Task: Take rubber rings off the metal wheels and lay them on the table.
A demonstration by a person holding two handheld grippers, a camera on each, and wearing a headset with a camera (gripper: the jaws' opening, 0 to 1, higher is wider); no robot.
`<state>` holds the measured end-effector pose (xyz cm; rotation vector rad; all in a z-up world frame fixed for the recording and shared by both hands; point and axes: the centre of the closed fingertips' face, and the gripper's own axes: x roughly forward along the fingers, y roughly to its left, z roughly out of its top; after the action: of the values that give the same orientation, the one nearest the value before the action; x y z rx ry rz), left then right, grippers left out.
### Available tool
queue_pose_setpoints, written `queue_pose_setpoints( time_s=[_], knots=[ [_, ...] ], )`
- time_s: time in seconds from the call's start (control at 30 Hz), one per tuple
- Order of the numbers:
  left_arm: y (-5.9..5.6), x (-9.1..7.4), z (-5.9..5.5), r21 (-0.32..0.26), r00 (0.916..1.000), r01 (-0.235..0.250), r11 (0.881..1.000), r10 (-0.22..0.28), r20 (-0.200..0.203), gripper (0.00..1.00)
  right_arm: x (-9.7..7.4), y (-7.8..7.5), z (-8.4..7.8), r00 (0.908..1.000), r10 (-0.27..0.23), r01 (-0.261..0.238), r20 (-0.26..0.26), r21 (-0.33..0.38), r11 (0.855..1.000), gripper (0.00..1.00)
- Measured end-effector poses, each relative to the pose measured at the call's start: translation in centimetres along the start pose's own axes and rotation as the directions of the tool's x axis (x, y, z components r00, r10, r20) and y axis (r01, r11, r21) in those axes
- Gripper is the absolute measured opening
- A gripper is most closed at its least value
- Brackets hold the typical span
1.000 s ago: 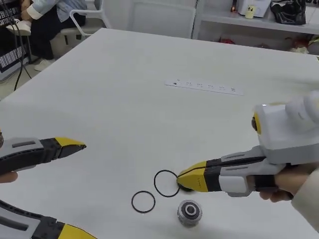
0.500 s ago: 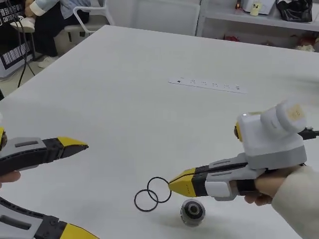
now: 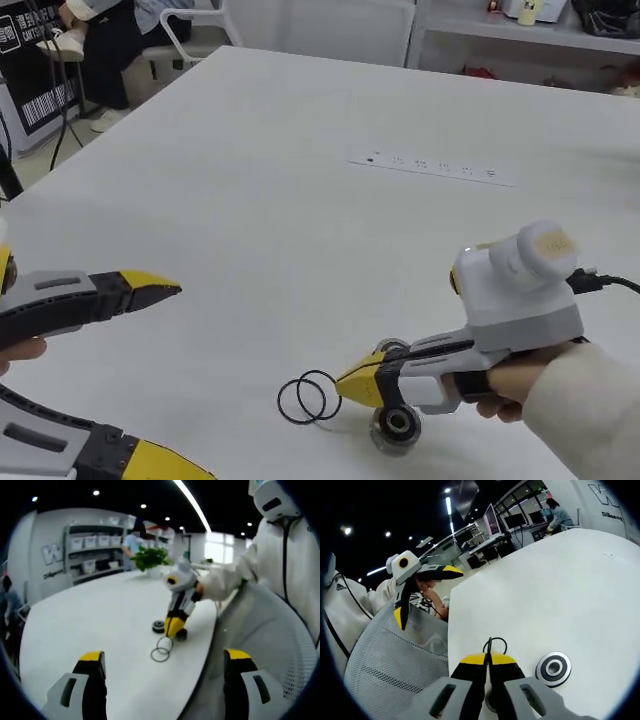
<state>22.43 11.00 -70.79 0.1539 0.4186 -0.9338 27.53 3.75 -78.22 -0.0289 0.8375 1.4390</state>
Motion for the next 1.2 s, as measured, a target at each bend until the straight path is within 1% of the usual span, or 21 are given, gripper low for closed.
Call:
queue_pose_setpoints(
  time_s=[0.2,0.3,0.4,0.73,0.93,1.2],
  knots=[
    [0.0,0.1,-0.1,-0.005,1.0000,-0.005,1.000,0.005,-0.003,0.99,0.2,-0.6,-0.4,0.9998,-0.015,0.015,-0.015,0.010,1.000,0.00],
    [0.1,0.0,-0.1,-0.004,1.0000,-0.007,1.000,0.007,-0.005,0.99,0.2,-1.1,-0.5,0.9993,-0.033,0.034,-0.016,0.028,0.999,0.00],
    [0.2,0.0,-0.1,-0.006,0.9999,-0.010,1.000,0.010,-0.005,0.99,0.2,-1.1,-0.6,0.9992,-0.034,0.034,-0.020,0.039,0.999,0.00],
    [0.3,-0.1,-0.2,-0.007,0.9999,-0.014,1.000,0.014,-0.005,0.99,0.3,-1.3,-1.0,0.9976,-0.054,0.055,-0.044,0.019,0.998,0.00],
    [0.3,-0.2,-0.3,-0.006,0.9998,-0.017,1.000,0.017,-0.003,0.99,0.3,-1.5,-1.1,0.9966,-0.067,0.067,-0.049,0.008,0.998,0.03],
    [0.4,-0.3,-0.3,-0.011,0.9998,-0.021,1.000,0.021,-0.001,0.99,-0.4,-1.6,-1.0,0.9956,-0.082,0.082,-0.046,-0.001,0.997,0.05]
  ],
)
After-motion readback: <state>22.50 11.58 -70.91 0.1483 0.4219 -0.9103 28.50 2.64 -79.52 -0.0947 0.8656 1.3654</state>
